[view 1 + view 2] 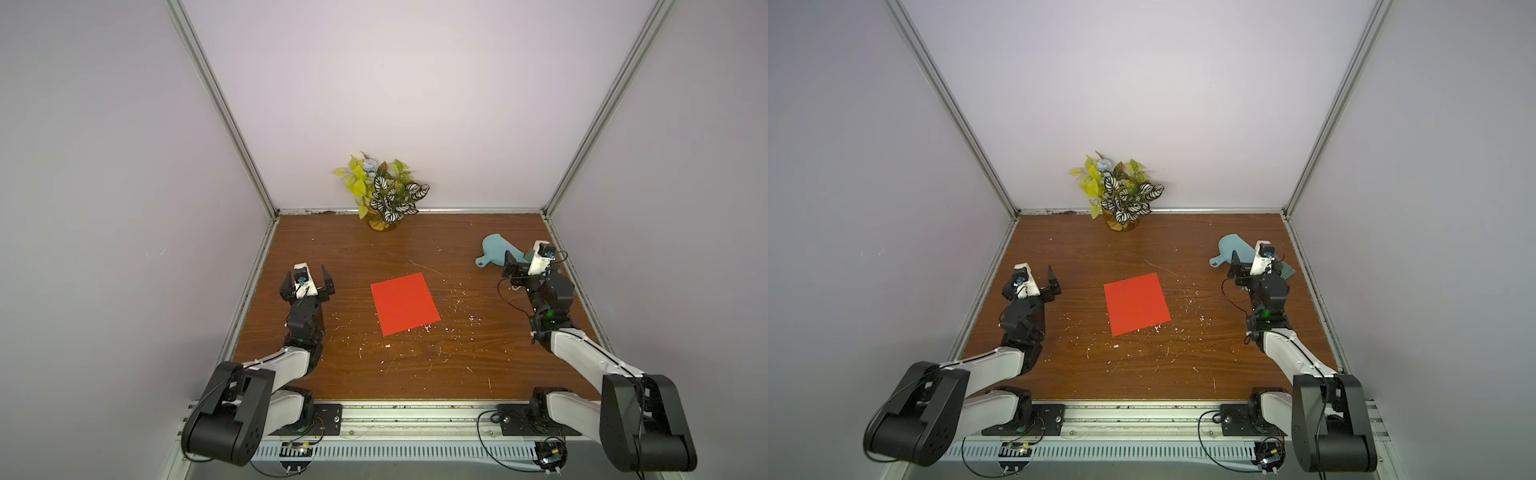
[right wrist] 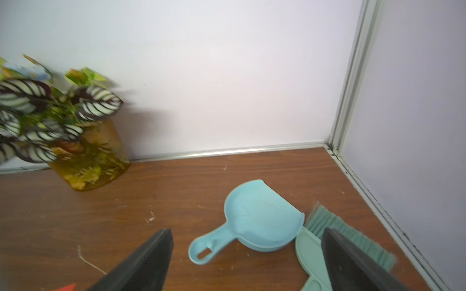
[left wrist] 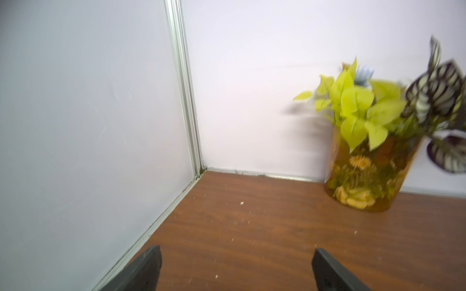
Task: Fold the square paper diagonally
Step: Pick up the paper from the center of the board.
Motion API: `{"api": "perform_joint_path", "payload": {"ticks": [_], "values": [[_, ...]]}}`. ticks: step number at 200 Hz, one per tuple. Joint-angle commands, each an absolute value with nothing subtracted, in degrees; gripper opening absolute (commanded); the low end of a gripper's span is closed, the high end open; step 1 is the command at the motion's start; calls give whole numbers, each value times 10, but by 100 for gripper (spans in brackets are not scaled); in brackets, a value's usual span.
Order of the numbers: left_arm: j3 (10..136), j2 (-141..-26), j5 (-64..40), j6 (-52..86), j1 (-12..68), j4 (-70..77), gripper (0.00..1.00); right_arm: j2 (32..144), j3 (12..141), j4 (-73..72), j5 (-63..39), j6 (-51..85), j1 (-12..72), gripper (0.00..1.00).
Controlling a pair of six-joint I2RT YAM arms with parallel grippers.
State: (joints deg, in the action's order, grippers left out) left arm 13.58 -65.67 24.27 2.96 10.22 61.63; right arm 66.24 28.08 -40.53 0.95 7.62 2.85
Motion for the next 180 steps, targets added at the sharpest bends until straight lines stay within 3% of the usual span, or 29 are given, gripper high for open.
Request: {"api": "perform_joint_path", "payload": {"ticks": [1,60,129,180], "values": [[227,-612,216,121,107,366,97,664,348,-198,-38,135,50,99],[398,-685,10,263,106,25,97,809,563,124,1,103,204,99],[448,-819,-136,261,104,11,97,1010,732,290,-2,80,287,99],[505,-899,-171,245,103,-5,97,1100,815,390,8,45,332,99]]}}
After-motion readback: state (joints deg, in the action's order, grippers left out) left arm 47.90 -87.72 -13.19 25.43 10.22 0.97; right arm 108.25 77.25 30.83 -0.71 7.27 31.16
